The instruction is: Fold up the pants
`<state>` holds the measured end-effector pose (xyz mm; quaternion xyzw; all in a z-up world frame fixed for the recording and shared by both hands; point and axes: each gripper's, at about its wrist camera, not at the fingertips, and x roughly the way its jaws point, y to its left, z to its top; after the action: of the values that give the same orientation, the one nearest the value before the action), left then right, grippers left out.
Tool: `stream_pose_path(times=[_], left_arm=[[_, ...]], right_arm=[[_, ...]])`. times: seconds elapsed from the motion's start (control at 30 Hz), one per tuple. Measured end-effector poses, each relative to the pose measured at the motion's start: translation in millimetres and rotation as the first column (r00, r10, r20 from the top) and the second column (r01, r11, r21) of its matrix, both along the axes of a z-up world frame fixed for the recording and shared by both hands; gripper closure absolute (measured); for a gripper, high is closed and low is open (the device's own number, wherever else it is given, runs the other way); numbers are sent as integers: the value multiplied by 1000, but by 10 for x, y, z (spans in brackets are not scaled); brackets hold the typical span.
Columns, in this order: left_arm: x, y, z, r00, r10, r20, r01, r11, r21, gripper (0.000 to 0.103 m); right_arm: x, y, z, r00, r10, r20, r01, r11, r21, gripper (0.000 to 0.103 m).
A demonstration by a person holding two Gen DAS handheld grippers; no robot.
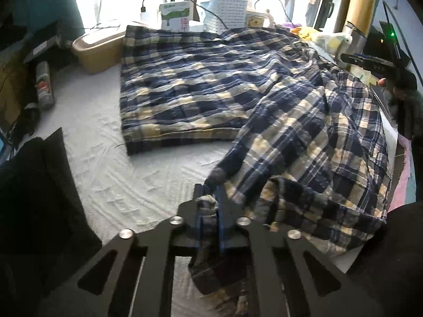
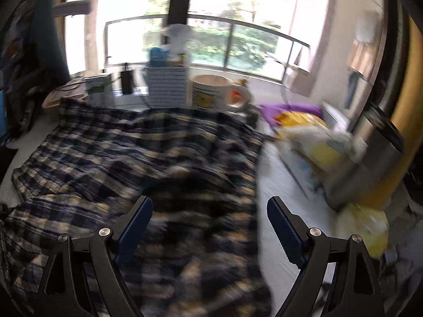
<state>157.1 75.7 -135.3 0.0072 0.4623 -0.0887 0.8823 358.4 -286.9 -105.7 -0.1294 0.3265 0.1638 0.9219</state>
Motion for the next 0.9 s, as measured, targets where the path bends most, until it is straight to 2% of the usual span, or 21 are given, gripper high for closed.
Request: stream_pose_path(times=[0.07,0.2,0.3,0.5,0.57,0.63,0.67,0.7,0.73,0.77,0.8,0.83,0.9], left_arm=[[16,12,15,1000,20,18,-20,1000,6,100],[131,238,133,994,97,59,-94,995,-44,100],[272,365,217,986,138,96,-134,990,-52,100],[687,509,353,970,175,168,-169,985,-46,100],[837,574,337,969,188,162,-183,982,-43,100],[950,637,286,976,194,96,-190,981,-45,97],[948,647,289,977,197,87,-194,980,-37,96],[912,636,306,978,190,82,-189,982,-20,92],[862,628,329,977,197,87,-198,980,4,78],[807,618,361,973,208,98,-211,977,22,56],[746,605,395,970,219,108,-223,974,27,47],[636,583,466,966,226,123,-228,974,6,42],[502,501,570,971,197,134,-194,980,-36,42]], right_arm=[[2,-183,-33,999,-37,-19,37,999,15,13],[-20,-537,-154,993,-90,-80,95,993,63,13],[-81,-661,-233,990,-76,-116,89,990,109,13],[-235,-608,-313,991,-12,-135,29,992,120,13],[-255,-587,-327,990,-7,-144,26,991,131,13],[-267,-565,-333,989,-4,-146,24,991,135,13],[-272,-553,-334,989,-5,-146,25,991,132,13],[-294,-550,-332,990,-5,-143,23,991,129,13],[-317,-552,-334,990,-3,-140,21,991,129,13],[-329,-556,-340,990,-3,-141,21,991,129,13],[-347,-567,-353,990,-6,-143,25,991,130,13],[-353,-574,-365,989,-7,-145,26,991,129,13],[-381,-590,-388,988,-5,-152,24,992,126,13]])
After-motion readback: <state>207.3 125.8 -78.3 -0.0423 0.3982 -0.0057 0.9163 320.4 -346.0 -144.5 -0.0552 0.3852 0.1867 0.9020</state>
